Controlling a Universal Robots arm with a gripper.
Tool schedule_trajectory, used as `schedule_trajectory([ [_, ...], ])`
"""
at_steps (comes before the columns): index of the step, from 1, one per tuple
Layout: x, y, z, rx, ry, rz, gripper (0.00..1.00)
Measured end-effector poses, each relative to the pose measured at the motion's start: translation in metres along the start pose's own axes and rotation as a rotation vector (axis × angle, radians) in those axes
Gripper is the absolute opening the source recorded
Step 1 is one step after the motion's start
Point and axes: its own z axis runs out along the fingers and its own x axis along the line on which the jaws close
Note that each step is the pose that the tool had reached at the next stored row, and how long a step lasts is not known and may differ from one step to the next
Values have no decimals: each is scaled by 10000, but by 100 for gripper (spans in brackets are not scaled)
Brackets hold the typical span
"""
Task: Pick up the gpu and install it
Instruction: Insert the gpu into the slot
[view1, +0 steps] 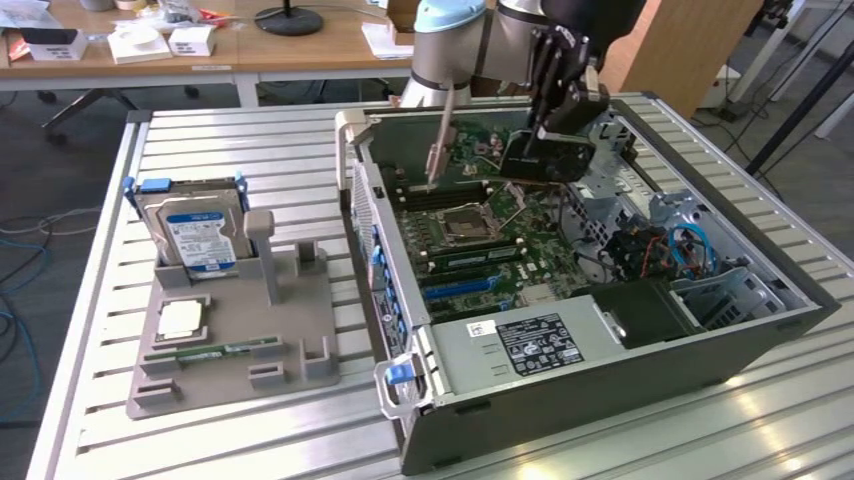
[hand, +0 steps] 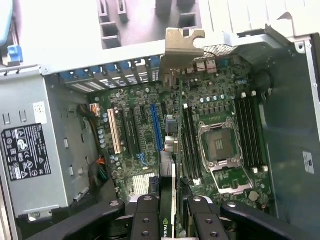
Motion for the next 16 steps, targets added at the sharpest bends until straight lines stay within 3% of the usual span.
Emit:
schedule_trajectory([
  [8,0,-1,7,-5,42,-977,26],
  [13,0,-2,21,101,39,-1240,26],
  [16,0,-2,33,124,39,-1354,26],
])
